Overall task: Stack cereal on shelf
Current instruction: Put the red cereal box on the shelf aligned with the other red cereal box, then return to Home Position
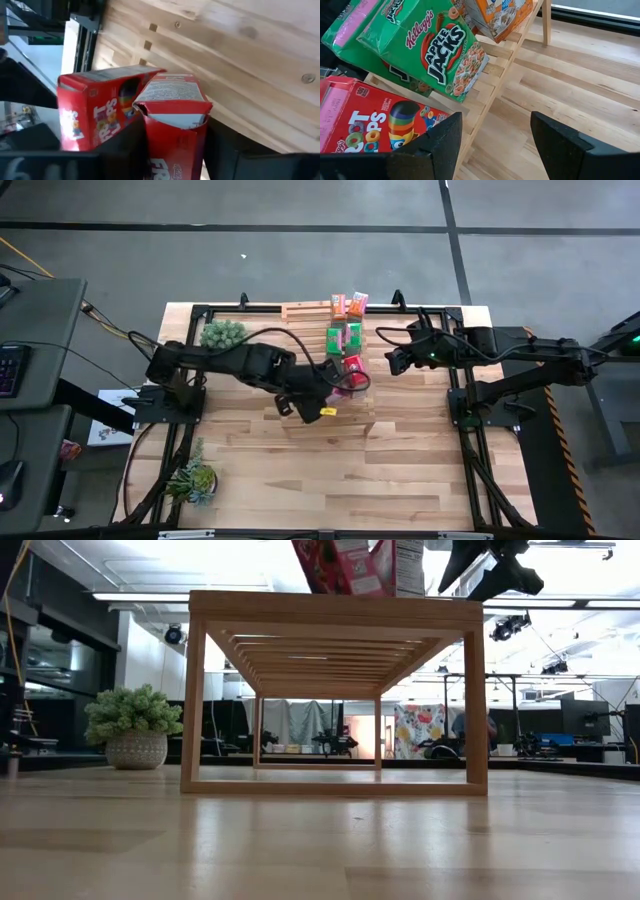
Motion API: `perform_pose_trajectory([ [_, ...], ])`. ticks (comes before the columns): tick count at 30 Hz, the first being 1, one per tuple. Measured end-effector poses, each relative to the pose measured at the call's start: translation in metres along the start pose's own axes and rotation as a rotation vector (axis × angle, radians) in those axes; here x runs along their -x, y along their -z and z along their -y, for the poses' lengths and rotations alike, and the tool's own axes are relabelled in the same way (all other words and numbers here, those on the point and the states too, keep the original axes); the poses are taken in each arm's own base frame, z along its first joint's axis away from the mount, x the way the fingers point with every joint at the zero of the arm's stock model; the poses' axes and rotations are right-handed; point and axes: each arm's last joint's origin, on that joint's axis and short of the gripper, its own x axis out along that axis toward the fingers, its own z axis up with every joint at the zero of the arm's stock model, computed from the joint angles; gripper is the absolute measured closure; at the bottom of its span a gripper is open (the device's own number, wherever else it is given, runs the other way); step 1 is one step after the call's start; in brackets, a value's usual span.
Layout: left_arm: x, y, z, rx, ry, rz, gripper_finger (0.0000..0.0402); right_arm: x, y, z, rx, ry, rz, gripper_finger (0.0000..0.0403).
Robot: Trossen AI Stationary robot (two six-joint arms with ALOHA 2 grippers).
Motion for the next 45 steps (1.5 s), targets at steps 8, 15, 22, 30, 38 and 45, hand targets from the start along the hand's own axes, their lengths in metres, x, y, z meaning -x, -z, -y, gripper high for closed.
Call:
perform_pose_trajectory([
  [8, -0.001, 0.002, -0.001, 0.008, 0.0, -0.012, 0.0212, 0.0, 0.0, 0.0, 0.008, -0.001, 0.001, 0.0174],
  [15, -0.001, -0.001, -0.008, -0.007, -0.076, 0.006, 0.0193, 0.0, 0.0, 0.0, 0.026, -0.001, 0.001, 0.0174],
  [22, -0.001, 0.0, -0.011, -0.019, -0.118, -0.021, 0.0181, 0.0, 0.0, 0.0, 0.035, -0.001, 0.0, 0.0174],
  [30, -0.001, 0.003, -0.012, -0.019, -0.17, -0.125, 0.0181, 0.0, 0.0, 0.0, 0.046, -0.002, 0.0, 0.0174],
  [38, 0.023, 0.008, -0.024, 0.081, -0.307, -0.219, 0.0181, 0.0, -0.001, 0.0, 0.09, 0.013, 0.017, 0.0174],
  [45, 0.082, 0.032, -0.021, 0.535, -0.419, -0.131, 0.0192, 0.004, -0.001, 0.003, 0.13, 0.014, 0.026, 0.0174],
])
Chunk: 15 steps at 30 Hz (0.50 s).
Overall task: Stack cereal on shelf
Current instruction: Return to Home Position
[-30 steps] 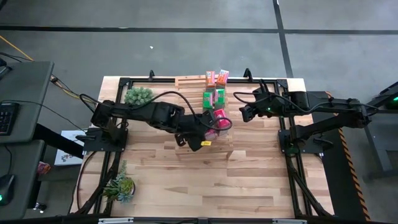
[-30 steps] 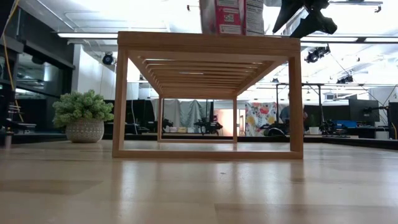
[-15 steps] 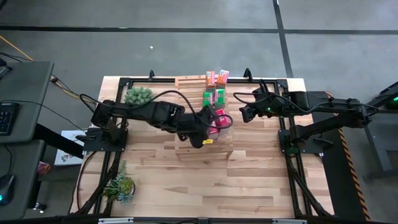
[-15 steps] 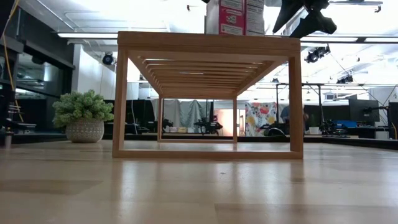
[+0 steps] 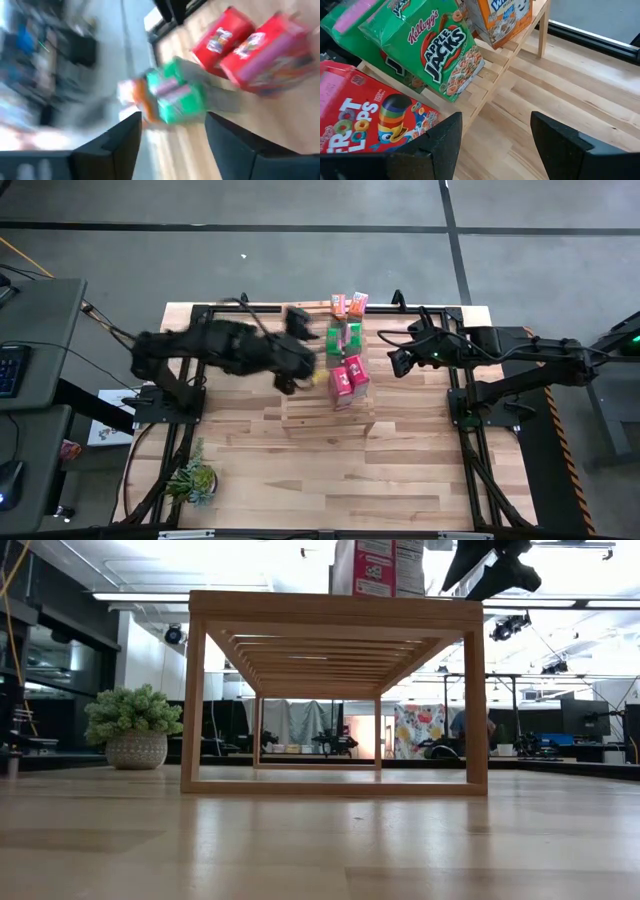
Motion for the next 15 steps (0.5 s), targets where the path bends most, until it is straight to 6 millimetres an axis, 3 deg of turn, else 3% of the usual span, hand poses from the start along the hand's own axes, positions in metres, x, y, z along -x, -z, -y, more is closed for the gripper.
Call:
perform_pose_trajectory([
  [3, 0.02, 0.026, -0.012, 0.314, 0.088, -0.008, 0.0226, 0.002, 0.0, 0.001, 0.015, -0.005, 0.006, 0.0174],
  [7, 0.046, 0.067, -0.01, 0.544, 0.086, -0.038, 0.031, 0.005, -0.001, 0.001, 0.015, -0.019, 0.016, 0.0174],
  [9, 0.061, 0.088, 0.001, 0.641, 0.074, 0.023, 0.0363, 0.006, -0.002, 0.001, 0.008, -0.032, 0.027, 0.0174],
  [11, 0.075, 0.107, 0.016, 0.751, 0.064, 0.133, 0.0391, 0.006, -0.003, 0.0, 0.004, -0.041, 0.034, 0.0174],
  [15, 0.083, 0.143, 0.056, 0.94, 0.035, 0.358, 0.0386, 0.006, -0.006, -0.003, 0.034, -0.074, 0.061, 0.0174],
])
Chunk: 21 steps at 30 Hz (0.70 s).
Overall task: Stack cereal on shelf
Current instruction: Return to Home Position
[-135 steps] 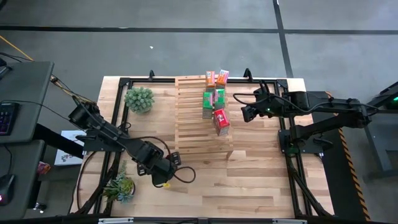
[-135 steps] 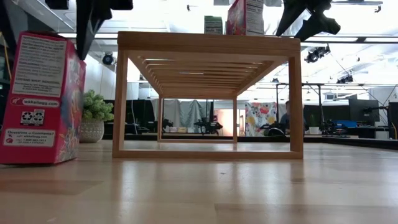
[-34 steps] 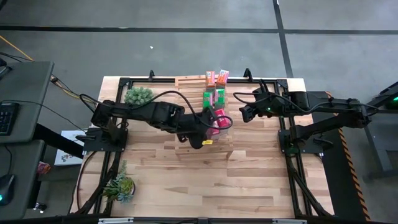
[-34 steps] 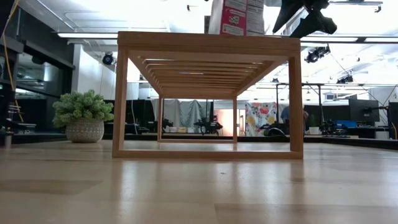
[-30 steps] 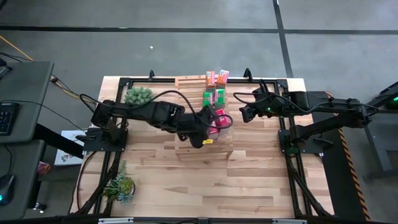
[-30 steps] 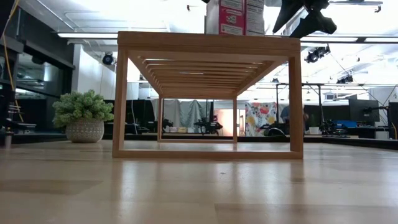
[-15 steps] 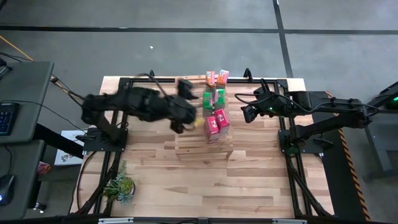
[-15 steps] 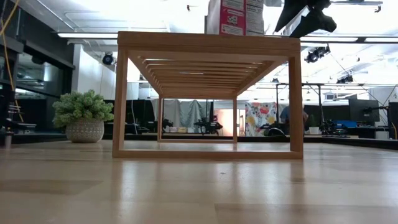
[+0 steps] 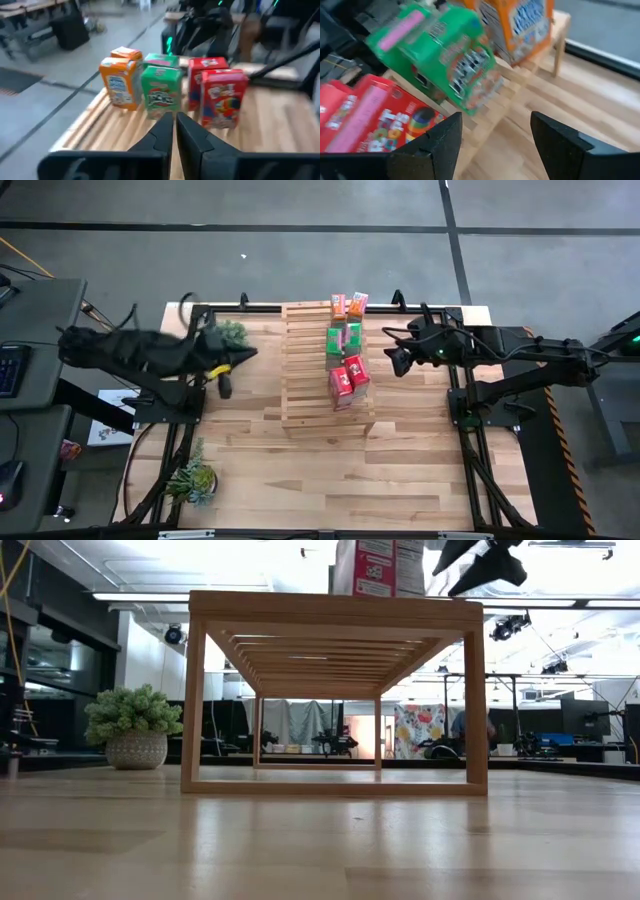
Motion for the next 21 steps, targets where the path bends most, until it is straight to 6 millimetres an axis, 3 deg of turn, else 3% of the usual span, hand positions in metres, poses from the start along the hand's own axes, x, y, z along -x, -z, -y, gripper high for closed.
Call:
perform_pose_trajectory([
  [3, 0.002, 0.039, 0.0, 0.088, 0.033, 0.129, 0.0399, 0.0, -0.003, -0.003, 0.038, -0.021, 0.033, 0.0174],
  [11, -0.023, 0.131, 0.008, 0.192, 0.188, 0.337, 0.0401, 0.0, -0.007, -0.007, 0.036, -0.078, 0.063, 0.0174],
  [16, -0.035, 0.165, 0.003, 0.257, 0.371, 0.415, 0.0401, 0.0, -0.007, -0.008, -0.006, -0.107, 0.038, 0.0174],
  [21, -0.04, 0.193, -0.009, 0.305, 0.416, 0.426, 0.0401, 0.0, -0.004, -0.008, 0.002, -0.139, -0.006, 0.0174],
])
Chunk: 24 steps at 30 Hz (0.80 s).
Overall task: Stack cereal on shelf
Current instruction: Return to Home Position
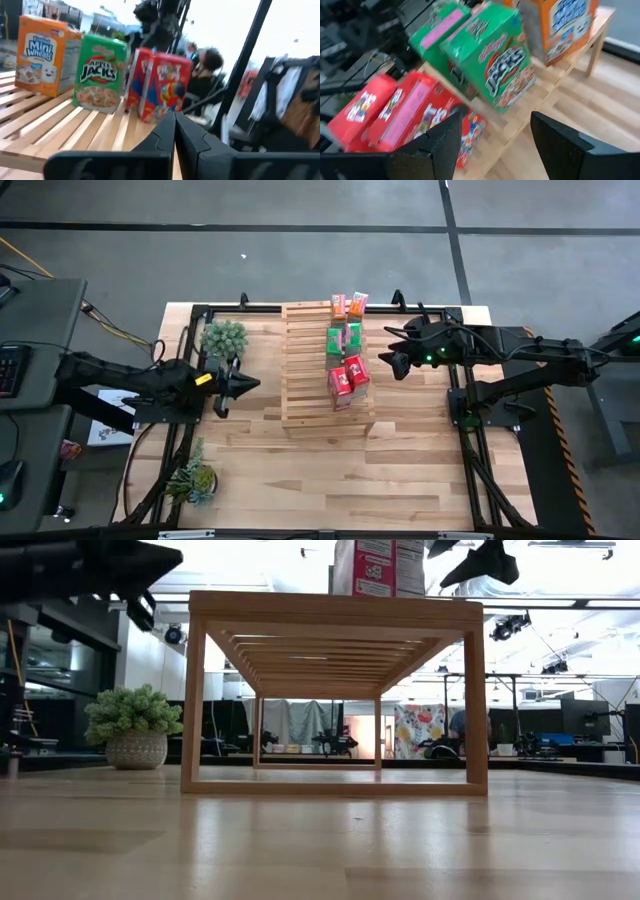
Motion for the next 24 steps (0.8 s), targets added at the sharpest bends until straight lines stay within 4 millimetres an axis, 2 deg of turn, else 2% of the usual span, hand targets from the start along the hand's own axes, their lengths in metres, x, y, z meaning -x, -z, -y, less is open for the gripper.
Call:
perform_pose_trajectory([
  [3, 0.009, 0.01, -0.006, 0.04, 0.011, 0.046, 0.0401, 0.0, 0.002, 0.001, 0.006, -0.014, -0.039, 0.0174],
  [7, 0.018, 0.028, -0.012, 0.069, -0.027, 0.025, 0.0401, 0.001, 0.007, 0.005, 0.01, 0.029, -0.093, 0.0174],
  [14, 0.021, 0.028, -0.013, 0.065, -0.059, 0.031, 0.0401, 0.005, 0.02, 0.009, 0.099, 0.051, -0.231, 0.0186],
  [17, 0.021, 0.029, -0.014, 0.071, -0.081, 0.022, 0.0401, 0.009, 0.033, 0.015, 0.146, 0.014, -0.272, 0.0238],
  [21, 0.021, 0.03, -0.014, 0.07, -0.078, 0.011, 0.0401, 0.011, 0.061, 0.033, 0.148, -0.102, -0.244, 0.0365],
  [22, 0.021, 0.03, -0.014, 0.069, -0.078, 0.009, 0.0401, 0.009, 0.069, 0.039, 0.139, -0.146, -0.212, 0.0383],
  [24, 0.021, 0.03, -0.014, 0.069, -0.077, 0.009, 0.0401, 0.004, 0.082, 0.049, 0.123, -0.234, -0.118, 0.0383],
])
